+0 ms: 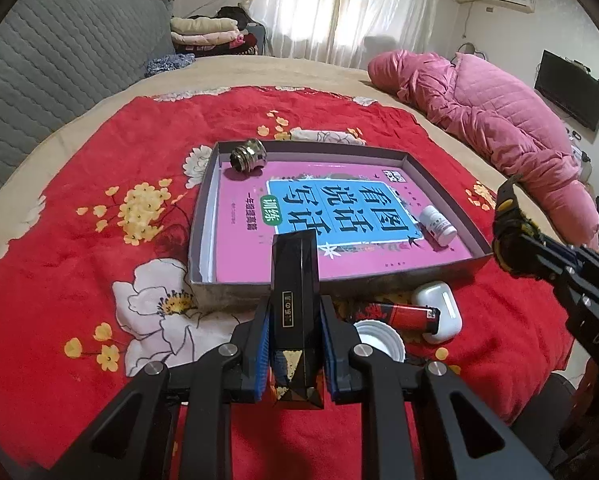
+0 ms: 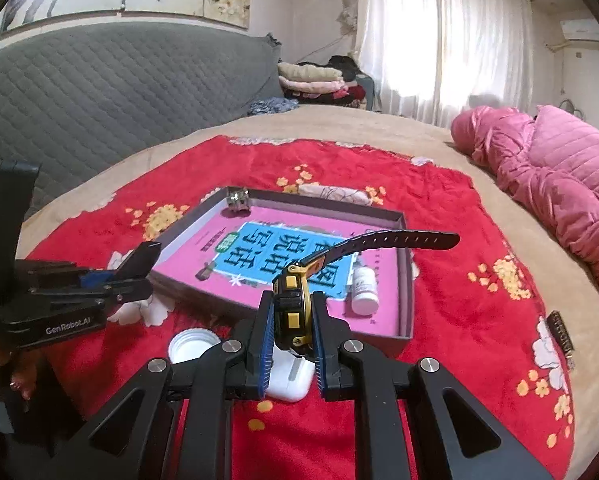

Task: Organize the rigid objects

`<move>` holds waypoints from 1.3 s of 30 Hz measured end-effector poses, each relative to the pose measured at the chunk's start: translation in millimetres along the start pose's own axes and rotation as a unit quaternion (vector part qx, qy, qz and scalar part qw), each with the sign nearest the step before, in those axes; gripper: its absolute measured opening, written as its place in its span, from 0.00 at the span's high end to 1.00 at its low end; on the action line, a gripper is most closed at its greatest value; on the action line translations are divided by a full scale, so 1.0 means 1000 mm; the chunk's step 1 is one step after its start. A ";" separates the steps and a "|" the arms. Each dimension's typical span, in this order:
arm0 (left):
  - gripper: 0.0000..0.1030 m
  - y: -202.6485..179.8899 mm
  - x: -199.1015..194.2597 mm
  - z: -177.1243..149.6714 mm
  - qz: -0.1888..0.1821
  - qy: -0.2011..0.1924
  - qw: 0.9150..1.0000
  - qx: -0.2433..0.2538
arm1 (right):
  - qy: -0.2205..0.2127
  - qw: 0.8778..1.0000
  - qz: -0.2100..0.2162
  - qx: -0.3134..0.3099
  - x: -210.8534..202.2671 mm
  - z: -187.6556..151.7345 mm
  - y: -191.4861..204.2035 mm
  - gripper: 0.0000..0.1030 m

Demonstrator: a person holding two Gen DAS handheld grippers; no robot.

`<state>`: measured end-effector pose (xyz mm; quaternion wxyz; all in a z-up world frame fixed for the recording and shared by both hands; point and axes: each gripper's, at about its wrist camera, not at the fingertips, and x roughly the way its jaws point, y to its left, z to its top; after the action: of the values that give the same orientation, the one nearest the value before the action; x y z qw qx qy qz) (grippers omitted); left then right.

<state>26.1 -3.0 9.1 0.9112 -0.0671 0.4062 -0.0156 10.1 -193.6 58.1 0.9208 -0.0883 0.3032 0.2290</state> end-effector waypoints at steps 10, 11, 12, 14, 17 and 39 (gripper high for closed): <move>0.79 0.007 0.002 0.003 0.004 -0.001 1.000 -0.010 | -0.010 1.000 -0.005 0.009 0.006 0.011 -0.008 0.83; 0.79 0.007 0.002 0.004 0.003 -0.002 1.000 -0.011 | -0.011 1.000 -0.005 0.010 0.006 0.012 -0.009 0.83; 0.79 0.008 0.003 0.005 0.004 -0.004 1.000 -0.012 | -0.012 1.000 -0.005 0.011 0.007 0.014 -0.010 0.83; 0.79 0.009 0.003 0.008 0.005 -0.007 1.000 -0.015 | -0.016 1.000 -0.009 0.010 0.008 0.017 -0.011 0.83; 0.79 0.011 0.004 0.012 0.006 -0.013 1.000 -0.018 | -0.021 1.000 -0.016 0.004 0.008 0.022 -0.013 0.83; 0.79 0.004 0.037 0.032 -0.005 -0.012 1.000 -0.025 | -0.027 0.999 -0.028 -0.021 0.038 0.037 -0.006 0.83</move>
<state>74.9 1.7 2.1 0.9140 -0.0919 0.3951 -0.0097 59.2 -174.0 65.6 0.9326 -0.1104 0.2707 0.2116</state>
